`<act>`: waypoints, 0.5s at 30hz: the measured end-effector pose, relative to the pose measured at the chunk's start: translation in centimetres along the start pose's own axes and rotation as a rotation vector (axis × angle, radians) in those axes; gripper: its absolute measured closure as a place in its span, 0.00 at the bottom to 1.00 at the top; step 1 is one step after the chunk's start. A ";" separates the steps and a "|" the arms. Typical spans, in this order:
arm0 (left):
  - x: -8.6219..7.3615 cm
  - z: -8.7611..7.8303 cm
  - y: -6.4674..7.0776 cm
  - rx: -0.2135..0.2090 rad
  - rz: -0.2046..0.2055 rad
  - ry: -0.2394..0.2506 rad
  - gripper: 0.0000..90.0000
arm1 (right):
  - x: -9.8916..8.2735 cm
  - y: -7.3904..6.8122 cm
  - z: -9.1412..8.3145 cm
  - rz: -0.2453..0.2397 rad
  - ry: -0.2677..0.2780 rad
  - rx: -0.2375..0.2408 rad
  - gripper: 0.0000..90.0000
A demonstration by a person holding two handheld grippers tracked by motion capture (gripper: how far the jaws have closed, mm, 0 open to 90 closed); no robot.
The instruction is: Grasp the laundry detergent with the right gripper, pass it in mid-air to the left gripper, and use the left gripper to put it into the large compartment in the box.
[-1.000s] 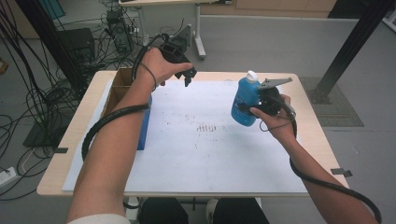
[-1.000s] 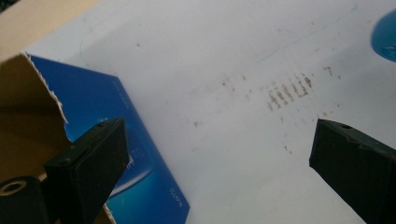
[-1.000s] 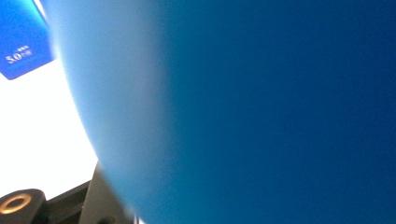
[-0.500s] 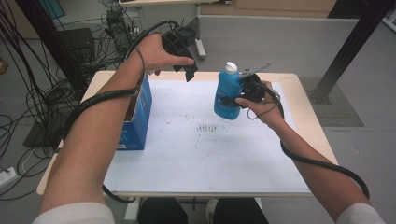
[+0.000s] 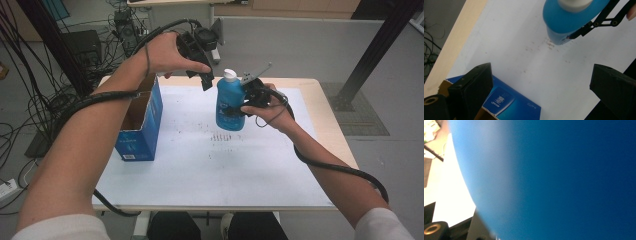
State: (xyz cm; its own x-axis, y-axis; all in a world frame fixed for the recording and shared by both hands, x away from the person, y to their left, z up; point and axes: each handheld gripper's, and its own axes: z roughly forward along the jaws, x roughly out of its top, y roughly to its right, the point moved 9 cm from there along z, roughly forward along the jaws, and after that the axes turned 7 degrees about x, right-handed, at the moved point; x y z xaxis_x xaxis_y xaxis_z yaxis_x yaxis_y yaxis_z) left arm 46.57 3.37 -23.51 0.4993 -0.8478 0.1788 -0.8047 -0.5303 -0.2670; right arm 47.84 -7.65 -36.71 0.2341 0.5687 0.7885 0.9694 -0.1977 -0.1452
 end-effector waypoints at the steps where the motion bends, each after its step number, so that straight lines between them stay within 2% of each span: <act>1: 0.0 -0.2 0.2 -0.002 0.011 -0.002 0.06 | 0.1 -0.2 0.1 -0.006 -0.003 0.005 0.48; 5: -0.1 -0.7 1.0 -0.007 0.041 0.005 0.06 | 0.6 -1.0 0.5 -0.028 -0.007 0.036 0.48; 10: -0.4 -0.8 1.6 0.005 0.080 -0.009 0.06 | 1.3 -2.4 1.1 -0.064 -0.008 0.086 0.48; 15: -0.7 -0.9 2.4 -0.028 0.091 -0.003 0.05 | 1.7 -3.2 1.5 -0.083 -0.017 0.113 0.48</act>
State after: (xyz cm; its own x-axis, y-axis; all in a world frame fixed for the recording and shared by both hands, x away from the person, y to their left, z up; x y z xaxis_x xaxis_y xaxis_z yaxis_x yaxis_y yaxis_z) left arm 43.97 2.69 -23.41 0.4246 -0.8925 0.1524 -0.8555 -0.4506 -0.2551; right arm 45.31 -4.80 -35.80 0.1532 0.5930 0.7905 0.9874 -0.0588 -0.1473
